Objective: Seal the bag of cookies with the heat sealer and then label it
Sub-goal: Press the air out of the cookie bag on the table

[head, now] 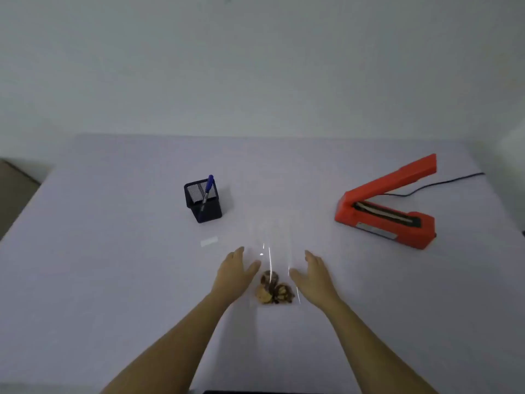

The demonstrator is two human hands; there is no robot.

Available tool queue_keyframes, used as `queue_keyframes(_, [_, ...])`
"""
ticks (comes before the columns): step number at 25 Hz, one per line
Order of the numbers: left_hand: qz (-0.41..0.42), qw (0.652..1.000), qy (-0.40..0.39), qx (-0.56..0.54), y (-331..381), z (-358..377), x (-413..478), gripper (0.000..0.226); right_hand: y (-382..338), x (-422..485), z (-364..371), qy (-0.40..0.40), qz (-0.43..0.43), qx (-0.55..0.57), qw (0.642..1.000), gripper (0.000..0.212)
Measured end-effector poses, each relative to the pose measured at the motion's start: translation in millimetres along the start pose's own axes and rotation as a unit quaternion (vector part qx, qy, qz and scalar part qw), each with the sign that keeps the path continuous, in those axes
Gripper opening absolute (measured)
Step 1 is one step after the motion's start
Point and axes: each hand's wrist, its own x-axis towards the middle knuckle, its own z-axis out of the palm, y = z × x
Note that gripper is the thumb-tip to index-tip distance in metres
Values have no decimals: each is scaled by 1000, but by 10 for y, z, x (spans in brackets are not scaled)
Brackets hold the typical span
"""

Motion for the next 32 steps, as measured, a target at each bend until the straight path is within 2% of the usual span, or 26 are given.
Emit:
queue_keyframes(4, [-86, 988, 14, -130, -64, 215, 114, 71, 117, 140, 125, 36, 45, 142, 988, 58])
queue_keyframes(9, [-77, 970, 7, -229, -30, 337, 234, 73, 122, 259, 141, -23, 31, 189, 981, 51])
queue_keyframes(13, [-77, 954, -25, -290, -112, 389, 308, 62, 242, 298, 188, -14, 22, 199, 980, 36])
queue_keyframes(16, [-47, 952, -60, -297, -169, 362, 331, 34, 285, 275, 162, -27, 9, 225, 974, 17])
queue_keyframes(18, [-22, 954, -76, -289, -218, 329, 366, 18, 309, 280, 140, -33, 6, 247, 968, 13])
queue_keyframes(22, [14, 956, -119, -267, -305, 258, 437, 16, 346, 302, 119, -36, -1, 257, 966, 9])
queue_keyframes(25, [45, 959, -96, -264, -315, 285, 428, 11, 330, 302, 143, -33, 5, 269, 962, 8])
queue_keyframes(29, [32, 946, -80, -313, -286, 324, 371, 14, 279, 304, 233, -57, 47, 336, 939, 8])
queue_keyframes(32, [23, 944, -96, -316, -284, 320, 359, 20, 237, 303, 296, -56, 20, 316, 947, 13])
